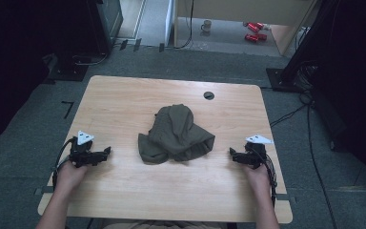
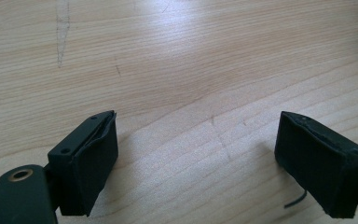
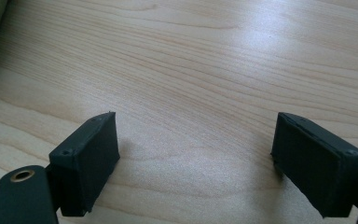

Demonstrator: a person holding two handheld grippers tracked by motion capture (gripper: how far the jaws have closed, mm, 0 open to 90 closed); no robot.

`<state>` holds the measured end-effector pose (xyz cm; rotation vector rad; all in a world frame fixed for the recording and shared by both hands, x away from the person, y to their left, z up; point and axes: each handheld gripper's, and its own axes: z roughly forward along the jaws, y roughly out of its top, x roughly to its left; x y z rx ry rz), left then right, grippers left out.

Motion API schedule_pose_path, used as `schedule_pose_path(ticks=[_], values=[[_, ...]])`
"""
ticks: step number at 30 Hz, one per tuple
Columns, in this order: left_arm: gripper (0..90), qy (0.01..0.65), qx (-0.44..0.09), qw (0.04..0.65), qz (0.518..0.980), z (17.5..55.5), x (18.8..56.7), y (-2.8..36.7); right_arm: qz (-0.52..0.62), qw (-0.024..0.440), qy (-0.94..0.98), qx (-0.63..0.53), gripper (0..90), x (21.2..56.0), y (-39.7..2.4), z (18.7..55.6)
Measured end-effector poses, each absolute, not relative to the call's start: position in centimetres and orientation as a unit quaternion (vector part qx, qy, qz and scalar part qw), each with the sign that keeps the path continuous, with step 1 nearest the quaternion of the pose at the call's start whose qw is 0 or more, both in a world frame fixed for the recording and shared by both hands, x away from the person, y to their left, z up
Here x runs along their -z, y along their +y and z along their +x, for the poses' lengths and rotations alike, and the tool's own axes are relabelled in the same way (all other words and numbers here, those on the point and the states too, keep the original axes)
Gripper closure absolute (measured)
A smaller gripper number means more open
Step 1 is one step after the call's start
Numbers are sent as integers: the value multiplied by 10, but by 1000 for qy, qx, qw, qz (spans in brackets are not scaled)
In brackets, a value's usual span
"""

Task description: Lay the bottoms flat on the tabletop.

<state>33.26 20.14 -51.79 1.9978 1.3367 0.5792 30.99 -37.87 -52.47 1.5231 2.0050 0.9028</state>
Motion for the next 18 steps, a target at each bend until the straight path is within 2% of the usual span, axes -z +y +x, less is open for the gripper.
schedule_pose_path(ticks=[18], values=[[133, 524, -227, 325, 754, 334, 518, 197, 558, 233, 727, -327, 140, 525, -377, 310]])
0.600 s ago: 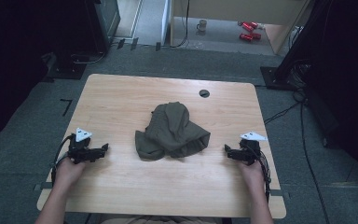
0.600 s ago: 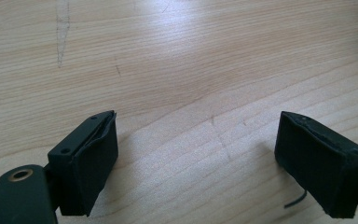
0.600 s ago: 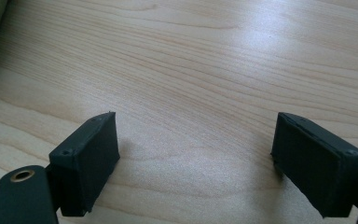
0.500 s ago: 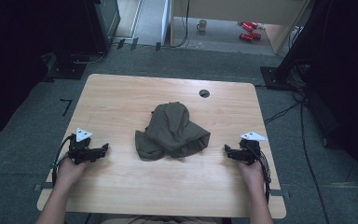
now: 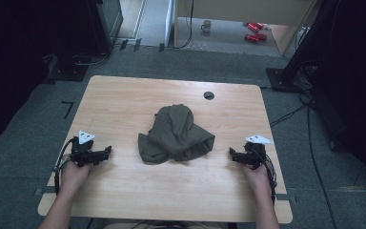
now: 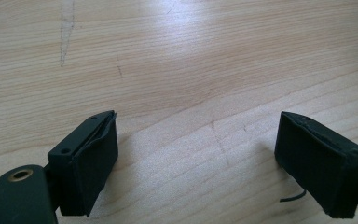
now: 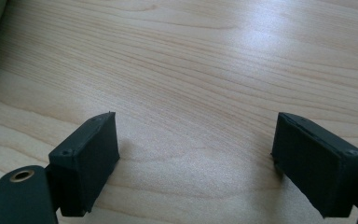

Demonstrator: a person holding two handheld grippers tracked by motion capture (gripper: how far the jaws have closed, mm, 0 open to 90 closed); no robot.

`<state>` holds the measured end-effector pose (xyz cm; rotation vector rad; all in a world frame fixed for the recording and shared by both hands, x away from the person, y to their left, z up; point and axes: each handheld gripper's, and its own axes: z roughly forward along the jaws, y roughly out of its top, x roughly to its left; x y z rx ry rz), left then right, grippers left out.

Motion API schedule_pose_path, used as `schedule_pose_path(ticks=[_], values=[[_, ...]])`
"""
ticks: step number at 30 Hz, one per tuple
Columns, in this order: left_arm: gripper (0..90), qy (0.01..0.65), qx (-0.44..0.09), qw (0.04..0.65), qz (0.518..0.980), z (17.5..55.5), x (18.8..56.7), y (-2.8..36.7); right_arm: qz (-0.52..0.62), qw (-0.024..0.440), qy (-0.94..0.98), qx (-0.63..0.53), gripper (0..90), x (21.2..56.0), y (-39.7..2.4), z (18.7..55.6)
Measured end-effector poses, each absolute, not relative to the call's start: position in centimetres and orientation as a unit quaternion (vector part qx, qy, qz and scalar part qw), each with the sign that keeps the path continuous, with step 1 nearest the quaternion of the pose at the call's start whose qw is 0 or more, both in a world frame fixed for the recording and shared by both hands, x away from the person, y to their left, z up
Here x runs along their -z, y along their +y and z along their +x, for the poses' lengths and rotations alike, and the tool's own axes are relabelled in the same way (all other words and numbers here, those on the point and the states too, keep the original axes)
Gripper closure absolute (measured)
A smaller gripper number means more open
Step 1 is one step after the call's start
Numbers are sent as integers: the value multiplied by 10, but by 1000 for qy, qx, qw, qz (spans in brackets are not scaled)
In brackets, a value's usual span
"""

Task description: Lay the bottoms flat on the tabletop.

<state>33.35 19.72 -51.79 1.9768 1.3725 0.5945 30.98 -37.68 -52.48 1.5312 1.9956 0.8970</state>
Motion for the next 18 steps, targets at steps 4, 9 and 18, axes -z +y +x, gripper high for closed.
schedule_pose_path(ticks=[4, 9, 18], values=[[134, 524, -227, 325, 754, 334, 518, 197, 560, 234, 725, -326, 138, 525, -375, 310], [131, 527, -229, 323, 752, 333, 518, 195, 561, 233, 725, -325, 131, 525, -375, 310], [130, 533, -232, 322, 747, 332, 518, 193, 562, 236, 722, -328, 169, 525, -372, 309]])
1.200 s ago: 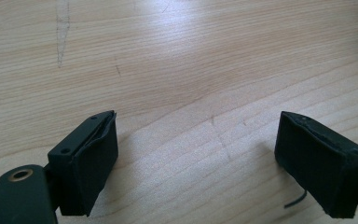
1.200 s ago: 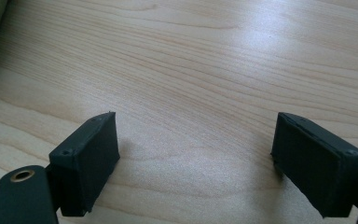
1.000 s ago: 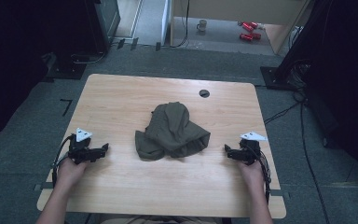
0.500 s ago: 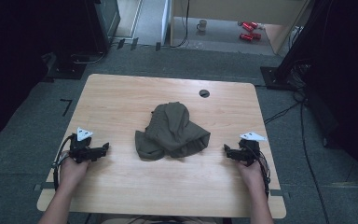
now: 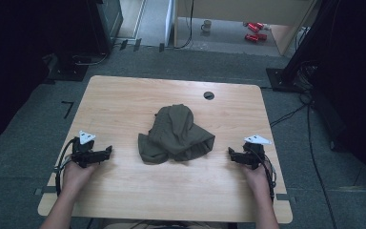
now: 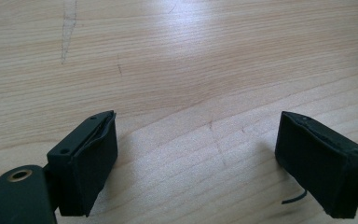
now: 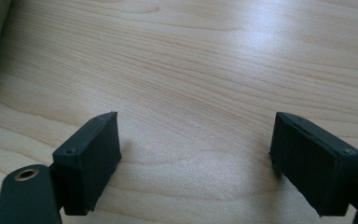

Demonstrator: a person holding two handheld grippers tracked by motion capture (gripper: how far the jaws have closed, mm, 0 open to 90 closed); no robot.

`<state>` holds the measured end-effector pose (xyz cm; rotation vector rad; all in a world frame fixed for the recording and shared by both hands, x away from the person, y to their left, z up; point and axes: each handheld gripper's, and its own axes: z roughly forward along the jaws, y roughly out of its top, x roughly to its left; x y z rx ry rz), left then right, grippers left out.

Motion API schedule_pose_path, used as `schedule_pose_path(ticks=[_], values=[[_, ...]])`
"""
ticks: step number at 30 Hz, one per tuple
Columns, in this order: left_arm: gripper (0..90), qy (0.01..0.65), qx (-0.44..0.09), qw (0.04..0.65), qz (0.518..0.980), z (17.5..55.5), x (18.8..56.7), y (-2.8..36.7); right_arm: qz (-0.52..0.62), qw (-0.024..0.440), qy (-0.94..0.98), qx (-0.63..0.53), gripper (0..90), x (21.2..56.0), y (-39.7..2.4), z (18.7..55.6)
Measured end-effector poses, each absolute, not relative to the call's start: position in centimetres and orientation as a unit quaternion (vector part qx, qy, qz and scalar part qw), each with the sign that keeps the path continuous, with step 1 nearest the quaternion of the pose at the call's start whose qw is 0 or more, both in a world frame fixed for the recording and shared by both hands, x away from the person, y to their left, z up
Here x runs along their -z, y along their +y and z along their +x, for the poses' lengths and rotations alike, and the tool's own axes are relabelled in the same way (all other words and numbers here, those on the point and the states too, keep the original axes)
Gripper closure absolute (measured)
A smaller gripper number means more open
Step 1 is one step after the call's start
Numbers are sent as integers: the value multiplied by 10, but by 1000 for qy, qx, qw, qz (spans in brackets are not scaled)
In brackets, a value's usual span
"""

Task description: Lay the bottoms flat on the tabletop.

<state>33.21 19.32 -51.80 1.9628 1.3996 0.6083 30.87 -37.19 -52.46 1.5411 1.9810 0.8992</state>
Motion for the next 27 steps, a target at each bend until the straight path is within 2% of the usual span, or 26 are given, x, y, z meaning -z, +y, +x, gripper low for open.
schedule_pose_path(ticks=[5, 6, 13, 17, 23, 25, 27], values=[[130, 538, -234, 320, 744, 333, 518, 192, 560, 237, 722, -330, 200, 524, -372, 307], [131, 544, -236, 318, 739, 334, 518, 190, 558, 236, 723, -333, 244, 524, -373, 306], [156, 543, -236, 320, 739, 336, 518, 190, 564, 230, 723, -325, 284, 521, -373, 306], [176, 555, -214, 318, 738, 340, 513, 191, 568, 209, 722, -335, 319, 517, -374, 306], [179, 520, -199, 345, 755, 339, 507, 185, 550, 216, 730, -343, 337, 509, -366, 303], [239, 497, -208, 349, 767, 337, 503, 180, 544, 215, 733, -347, 341, 506, -363, 302], [251, 479, -215, 346, 778, 335, 501, 174, 539, 215, 737, -346, 344, 505, -360, 301]])
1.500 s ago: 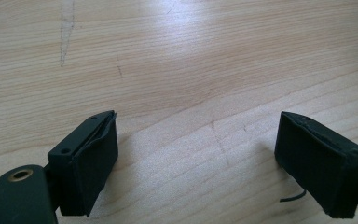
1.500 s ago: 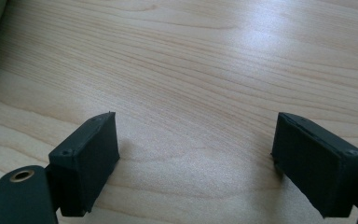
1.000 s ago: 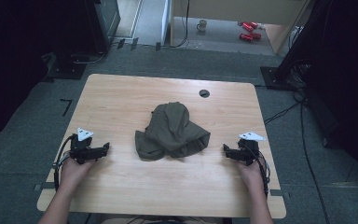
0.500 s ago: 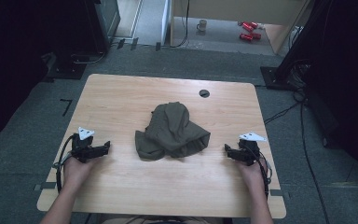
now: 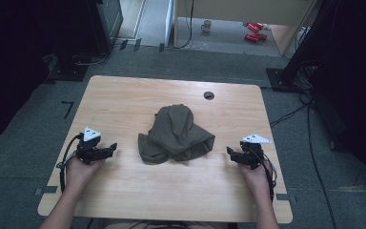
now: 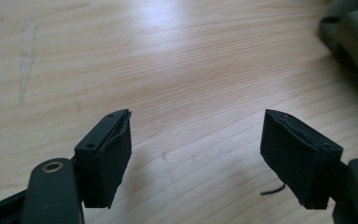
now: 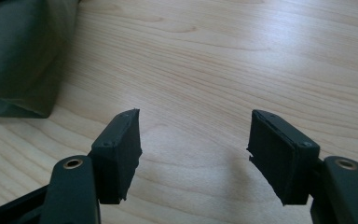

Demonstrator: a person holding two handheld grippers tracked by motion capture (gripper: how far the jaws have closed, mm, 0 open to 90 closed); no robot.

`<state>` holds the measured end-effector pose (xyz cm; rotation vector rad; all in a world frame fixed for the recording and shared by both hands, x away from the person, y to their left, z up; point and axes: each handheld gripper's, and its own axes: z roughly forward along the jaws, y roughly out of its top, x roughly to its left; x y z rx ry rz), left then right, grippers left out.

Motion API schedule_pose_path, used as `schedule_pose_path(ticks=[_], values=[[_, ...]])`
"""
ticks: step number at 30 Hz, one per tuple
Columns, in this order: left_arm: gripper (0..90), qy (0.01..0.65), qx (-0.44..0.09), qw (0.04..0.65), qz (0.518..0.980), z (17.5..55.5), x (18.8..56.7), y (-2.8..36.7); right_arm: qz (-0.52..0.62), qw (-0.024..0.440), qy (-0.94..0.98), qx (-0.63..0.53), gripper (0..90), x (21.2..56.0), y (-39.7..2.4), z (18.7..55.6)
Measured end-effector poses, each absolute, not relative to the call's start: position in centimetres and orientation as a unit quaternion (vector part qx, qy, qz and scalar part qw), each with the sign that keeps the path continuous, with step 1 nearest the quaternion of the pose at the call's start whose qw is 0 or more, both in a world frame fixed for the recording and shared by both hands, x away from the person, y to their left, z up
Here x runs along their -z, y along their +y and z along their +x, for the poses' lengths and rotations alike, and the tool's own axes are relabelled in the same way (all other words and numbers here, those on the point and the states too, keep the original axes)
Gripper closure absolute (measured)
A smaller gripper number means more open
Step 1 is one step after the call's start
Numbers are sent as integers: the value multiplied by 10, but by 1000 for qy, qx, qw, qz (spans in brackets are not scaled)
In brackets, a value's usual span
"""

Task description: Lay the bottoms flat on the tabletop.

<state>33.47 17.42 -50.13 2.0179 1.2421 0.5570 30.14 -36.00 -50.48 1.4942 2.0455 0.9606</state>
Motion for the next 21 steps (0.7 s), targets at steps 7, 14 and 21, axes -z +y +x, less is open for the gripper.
schedule_pose_path(ticks=[7, 14, 21], values=[[265, 443, -177, 358, 803, 330, 498, 159, 512, 207, 750, -364, 376, 496, -352, 296], [265, 415, -165, 379, 810, 326, 491, 145, 495, 209, 760, -365, 391, 488, -342, 291], [267, 398, -149, 396, 814, 323, 486, 133, 481, 211, 765, -373, 420, 480, -335, 287]])
